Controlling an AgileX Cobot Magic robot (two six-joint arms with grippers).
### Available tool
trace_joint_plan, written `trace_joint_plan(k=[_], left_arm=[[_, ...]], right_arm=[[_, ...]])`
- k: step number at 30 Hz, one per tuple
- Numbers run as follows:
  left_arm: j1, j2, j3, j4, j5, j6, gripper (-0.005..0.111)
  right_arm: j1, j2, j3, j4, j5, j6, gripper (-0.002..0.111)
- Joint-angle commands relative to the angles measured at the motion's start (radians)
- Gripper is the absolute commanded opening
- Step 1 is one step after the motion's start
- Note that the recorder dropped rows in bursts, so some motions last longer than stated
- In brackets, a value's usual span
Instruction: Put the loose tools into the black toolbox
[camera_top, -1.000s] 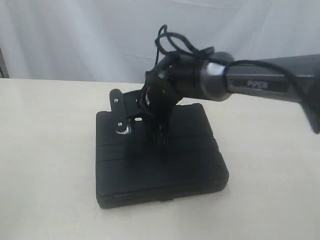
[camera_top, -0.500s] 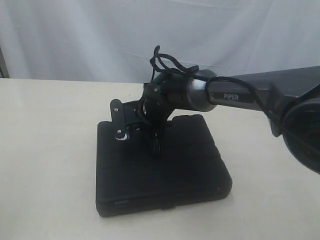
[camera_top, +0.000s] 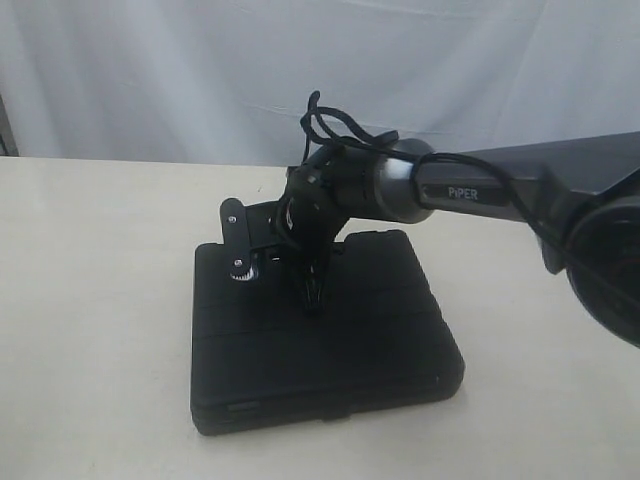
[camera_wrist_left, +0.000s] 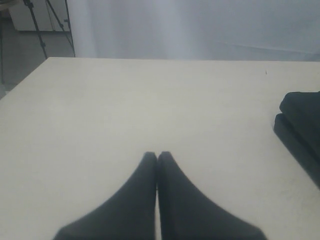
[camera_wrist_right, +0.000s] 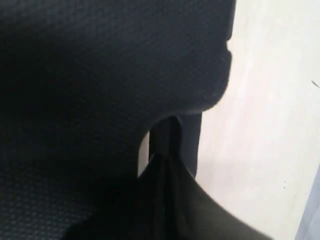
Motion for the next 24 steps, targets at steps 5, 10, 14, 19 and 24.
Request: trace_joint_plan(k=[5, 10, 14, 19, 24], left_arm=[[-0.005, -0.001, 0.003, 0.000, -0.005, -0.006, 0.000], [-0.005, -0.001, 0.003, 0.000, -0.005, -0.006, 0.000], [-0.005, -0.001, 0.003, 0.000, -0.005, -0.006, 0.000], [-0.005, -0.001, 0.003, 0.000, -0.005, -0.006, 0.000], [-0.005, -0.001, 0.003, 0.000, -0.005, -0.006, 0.000]], right_arm=[[0.000, -0.044, 0.019, 0.002, 0.065, 0.005, 0.053], [0.002, -0.098, 0.019, -0.062, 0.086, 0.037, 0.096], [0.000, -0.167, 0.019, -0.075, 0.089, 0.040, 0.090], [0.000, -0.199, 0.019, -0.091, 0.106, 0.047, 0.090], [0.011, -0.247, 0.019, -0.084, 0.211, 0.059, 0.090]])
